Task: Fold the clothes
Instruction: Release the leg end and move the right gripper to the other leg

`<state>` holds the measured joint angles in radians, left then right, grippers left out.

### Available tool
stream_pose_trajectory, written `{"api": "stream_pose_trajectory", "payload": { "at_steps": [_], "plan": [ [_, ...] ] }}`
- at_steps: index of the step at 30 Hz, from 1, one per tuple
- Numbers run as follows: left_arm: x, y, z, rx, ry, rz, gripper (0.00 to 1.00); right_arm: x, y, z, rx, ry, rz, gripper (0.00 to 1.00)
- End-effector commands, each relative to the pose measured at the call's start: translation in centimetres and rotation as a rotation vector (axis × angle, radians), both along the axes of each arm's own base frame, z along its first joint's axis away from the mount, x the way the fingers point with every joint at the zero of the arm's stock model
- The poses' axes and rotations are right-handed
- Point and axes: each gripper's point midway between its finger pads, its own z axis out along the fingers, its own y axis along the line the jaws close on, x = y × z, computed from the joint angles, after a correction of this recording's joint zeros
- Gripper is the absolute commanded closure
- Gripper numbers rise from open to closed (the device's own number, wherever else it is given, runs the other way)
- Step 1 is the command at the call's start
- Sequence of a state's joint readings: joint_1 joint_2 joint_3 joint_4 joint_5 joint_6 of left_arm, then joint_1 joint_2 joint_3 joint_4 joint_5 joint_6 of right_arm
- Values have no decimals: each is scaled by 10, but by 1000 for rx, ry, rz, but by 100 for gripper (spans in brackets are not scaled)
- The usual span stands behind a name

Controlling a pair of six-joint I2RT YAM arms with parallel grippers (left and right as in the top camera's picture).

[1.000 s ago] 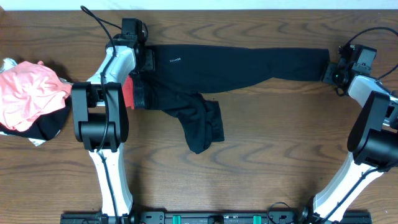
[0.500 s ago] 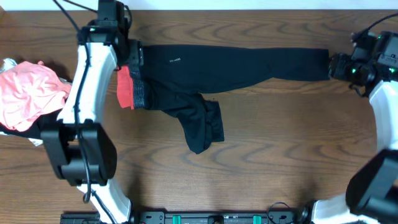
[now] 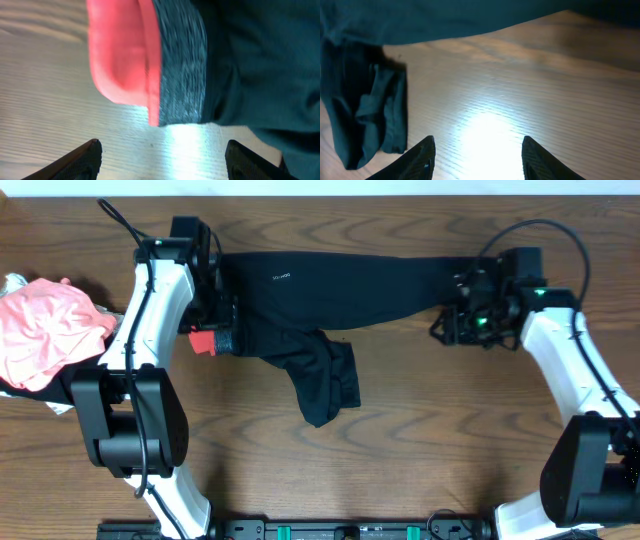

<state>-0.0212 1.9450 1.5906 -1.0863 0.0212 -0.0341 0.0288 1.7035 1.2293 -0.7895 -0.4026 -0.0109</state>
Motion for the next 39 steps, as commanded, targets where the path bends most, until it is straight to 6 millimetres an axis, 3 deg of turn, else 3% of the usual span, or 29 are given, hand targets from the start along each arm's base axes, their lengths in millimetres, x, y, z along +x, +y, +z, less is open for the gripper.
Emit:
{"api": "stream_pose_trajectory", "payload": {
  "at_steps": [1,9,18,24,32,39],
  "plan": [
    [-15,-5,-20,-39,65,20,21,-14,21,-13,12,38,42,46],
    [-29,-5,-45,-38,99,20,20,-55,77,-46,98,124,120,46],
    [-21,-5,-47,-39,62,20,20,-102,125,-63,112,175,279,43],
    [-19,-5,-47,-39,56,20,20,-109,130,-71,12,154,314,41],
    [-19,-5,-47,-39,55,20,20,-108,132,-73,5,151,302,41],
    [-19,-5,-47,-39,55,19,20,-115,141,-92,4,214,278,42]
  ]
}}
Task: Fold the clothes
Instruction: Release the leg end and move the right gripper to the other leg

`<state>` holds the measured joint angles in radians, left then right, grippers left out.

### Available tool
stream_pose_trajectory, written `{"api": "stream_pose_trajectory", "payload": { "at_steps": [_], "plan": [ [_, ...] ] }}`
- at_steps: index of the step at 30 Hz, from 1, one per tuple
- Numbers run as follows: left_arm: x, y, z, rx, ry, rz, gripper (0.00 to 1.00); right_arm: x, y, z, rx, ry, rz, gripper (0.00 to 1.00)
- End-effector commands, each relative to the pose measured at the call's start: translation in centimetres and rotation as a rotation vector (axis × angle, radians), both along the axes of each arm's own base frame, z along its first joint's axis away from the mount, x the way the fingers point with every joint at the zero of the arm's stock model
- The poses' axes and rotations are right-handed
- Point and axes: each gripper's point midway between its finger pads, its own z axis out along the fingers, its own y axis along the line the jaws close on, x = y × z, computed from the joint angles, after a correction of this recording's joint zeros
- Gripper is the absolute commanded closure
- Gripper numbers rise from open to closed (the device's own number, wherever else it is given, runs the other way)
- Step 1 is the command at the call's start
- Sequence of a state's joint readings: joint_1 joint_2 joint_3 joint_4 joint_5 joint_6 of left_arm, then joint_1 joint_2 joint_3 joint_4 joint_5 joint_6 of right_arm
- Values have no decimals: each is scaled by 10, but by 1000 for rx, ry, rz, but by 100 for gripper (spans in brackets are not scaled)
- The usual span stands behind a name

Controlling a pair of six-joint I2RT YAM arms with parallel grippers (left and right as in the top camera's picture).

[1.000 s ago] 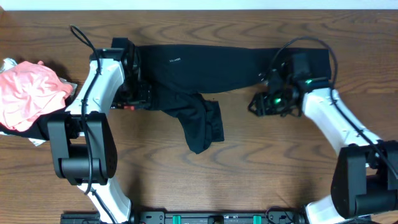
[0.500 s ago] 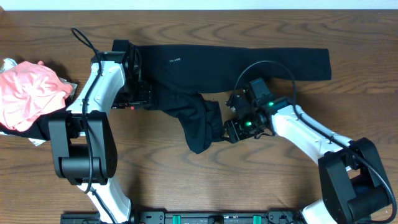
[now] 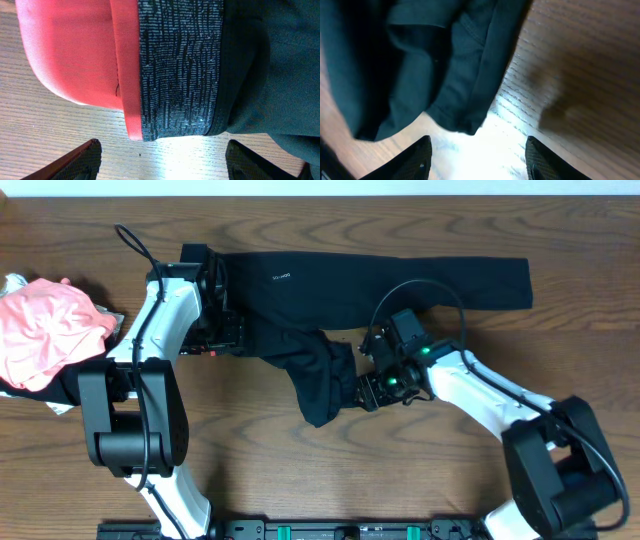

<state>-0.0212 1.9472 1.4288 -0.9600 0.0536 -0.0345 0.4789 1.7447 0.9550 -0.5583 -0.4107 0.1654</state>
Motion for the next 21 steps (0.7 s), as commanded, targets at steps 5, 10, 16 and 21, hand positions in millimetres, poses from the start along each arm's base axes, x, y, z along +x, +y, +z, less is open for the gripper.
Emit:
{"api": "stream_pose_trajectory", "payload": {
  "at_steps": [5,10,16,21],
  "plan": [
    [-2,0,-6,-7,17,20,20,-11,16,-21,-2,67,-22,41],
    [-2,0,-6,-7,17,19,20,-11,17,-26,-5,76,-28,47],
    [-2,0,-6,-7,17,20,20,-11,17,-26,-6,76,-28,79],
    [-2,0,-6,-7,17,19,20,-11,16,-26,-9,78,-35,99]
  ]
}}
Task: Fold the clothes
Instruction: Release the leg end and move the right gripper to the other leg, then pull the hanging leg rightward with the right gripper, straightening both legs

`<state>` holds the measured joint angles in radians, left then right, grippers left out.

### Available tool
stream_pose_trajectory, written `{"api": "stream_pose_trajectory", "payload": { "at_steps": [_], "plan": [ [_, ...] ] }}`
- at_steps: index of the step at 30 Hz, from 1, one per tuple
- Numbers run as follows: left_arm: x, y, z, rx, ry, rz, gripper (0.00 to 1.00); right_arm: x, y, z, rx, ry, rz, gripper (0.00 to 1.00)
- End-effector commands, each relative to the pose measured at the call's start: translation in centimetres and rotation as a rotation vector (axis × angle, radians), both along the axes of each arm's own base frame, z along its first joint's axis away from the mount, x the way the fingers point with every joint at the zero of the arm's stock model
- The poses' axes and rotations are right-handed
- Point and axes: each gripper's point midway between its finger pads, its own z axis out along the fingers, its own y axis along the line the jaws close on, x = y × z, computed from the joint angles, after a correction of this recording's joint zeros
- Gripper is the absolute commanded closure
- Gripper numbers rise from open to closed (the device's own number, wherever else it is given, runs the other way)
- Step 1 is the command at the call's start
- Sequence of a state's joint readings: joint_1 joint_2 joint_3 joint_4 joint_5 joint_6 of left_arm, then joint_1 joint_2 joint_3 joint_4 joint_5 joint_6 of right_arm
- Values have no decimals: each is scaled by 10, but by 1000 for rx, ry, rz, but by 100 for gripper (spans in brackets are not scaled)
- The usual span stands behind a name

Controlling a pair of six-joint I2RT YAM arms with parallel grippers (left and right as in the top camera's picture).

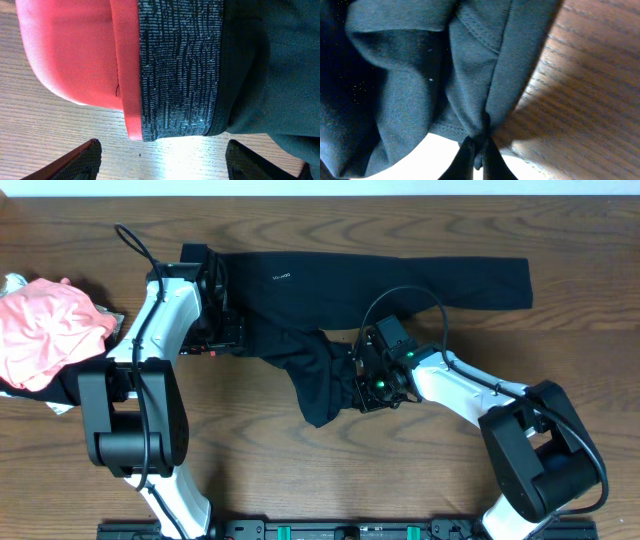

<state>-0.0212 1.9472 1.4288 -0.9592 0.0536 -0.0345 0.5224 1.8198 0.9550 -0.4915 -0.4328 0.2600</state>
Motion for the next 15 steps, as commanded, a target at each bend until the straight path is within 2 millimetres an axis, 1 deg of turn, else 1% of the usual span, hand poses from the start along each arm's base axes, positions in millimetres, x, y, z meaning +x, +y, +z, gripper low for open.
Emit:
{"api": "stream_pose_trajectory", "payload": {
  "at_steps": [1,4,6,8,11,12,13,14,15],
  "plan": [
    [-2,0,-6,-7,18,19,20,-5,-1,-7,-21,19,-2,99],
    [-2,0,-6,-7,17,19,20,-2,-6,-7,-36,14,-26,99],
    [-2,0,-6,-7,15,19,20,6,-17,-5,-70,-4,-65,99],
    [-2,0,-6,-7,15,19,20,16,-35,0,-116,-30,-124,99],
    [-2,0,-6,-7,15,19,20,35,-75,20,-194,-94,-231,99],
    [-2,0,-6,-7,14,19,20,41,-90,29,-216,-116,-270,99],
    [-2,0,-6,-7,14,19,20,46,-101,36,-229,-137,-294,99],
    [-2,0,-6,-7,14,19,20,52,-117,48,-243,-171,-333,99],
    [-2,0,-6,-7,14,19,20,56,-128,57,-244,-197,-356,99]
  ]
}}
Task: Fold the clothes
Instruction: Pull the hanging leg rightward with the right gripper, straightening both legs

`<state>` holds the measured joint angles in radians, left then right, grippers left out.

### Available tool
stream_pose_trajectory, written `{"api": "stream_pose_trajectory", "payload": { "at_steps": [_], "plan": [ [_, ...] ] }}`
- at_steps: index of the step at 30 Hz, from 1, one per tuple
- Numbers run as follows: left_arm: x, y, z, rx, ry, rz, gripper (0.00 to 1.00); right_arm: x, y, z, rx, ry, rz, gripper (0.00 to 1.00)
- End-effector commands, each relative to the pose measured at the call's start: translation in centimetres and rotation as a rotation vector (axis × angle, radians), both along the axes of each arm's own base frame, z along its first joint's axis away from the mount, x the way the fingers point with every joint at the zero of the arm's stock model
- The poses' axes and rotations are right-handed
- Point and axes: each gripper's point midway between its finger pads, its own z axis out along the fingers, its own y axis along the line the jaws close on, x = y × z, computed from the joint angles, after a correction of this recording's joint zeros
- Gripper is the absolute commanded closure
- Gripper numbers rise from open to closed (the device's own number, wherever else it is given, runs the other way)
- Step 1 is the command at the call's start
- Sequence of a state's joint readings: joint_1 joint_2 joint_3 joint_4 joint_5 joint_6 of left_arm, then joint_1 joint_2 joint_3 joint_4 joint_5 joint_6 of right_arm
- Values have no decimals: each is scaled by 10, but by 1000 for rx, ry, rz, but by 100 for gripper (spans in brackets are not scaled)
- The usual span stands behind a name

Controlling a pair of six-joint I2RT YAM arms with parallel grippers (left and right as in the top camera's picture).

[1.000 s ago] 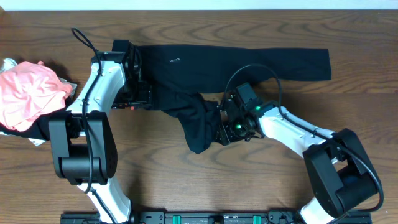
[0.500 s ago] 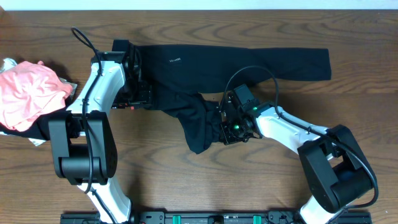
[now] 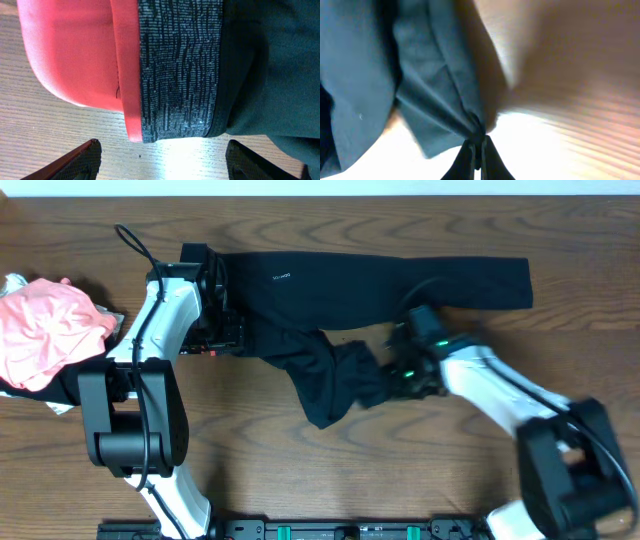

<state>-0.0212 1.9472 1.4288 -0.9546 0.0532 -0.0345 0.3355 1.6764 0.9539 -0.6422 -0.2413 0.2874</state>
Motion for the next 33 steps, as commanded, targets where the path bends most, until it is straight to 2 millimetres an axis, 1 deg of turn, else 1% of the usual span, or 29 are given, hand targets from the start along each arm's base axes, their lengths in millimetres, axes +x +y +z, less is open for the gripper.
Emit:
{"api": "stream_pose_trajectory", "payload": {
  "at_steps": [1,3,5,7,8,10,14,16,21,26,33],
  "plan": [
    [-3,0,-6,-7,19,19,20,28,-53,40,-88,-164,-117,99],
    [-3,0,-6,-7,19,19,20,34,-76,57,-93,-215,-166,99],
    [-3,0,-6,-7,19,19,20,37,-97,67,-107,-243,-219,99],
    [-3,0,-6,-7,19,19,20,37,-115,70,-127,-249,-256,99],
    [-3,0,-6,-7,20,19,20,37,-132,69,-151,-245,-290,99],
    [-4,0,-6,-7,25,20,20,36,-148,68,-170,-240,-319,99],
    [-7,0,-5,-7,35,20,20,35,-197,69,-299,-249,-437,99],
    [-7,0,-5,-6,38,19,20,31,-216,70,-345,-245,-485,99],
    [-7,0,-5,-6,38,19,20,29,-248,73,-374,-256,-590,99],
    [-7,0,-5,-6,38,20,20,16,-279,72,-395,-233,-695,99],
    [-7,0,-5,-6,38,19,20,1,-308,71,-401,-210,-815,98]
  ]
}}
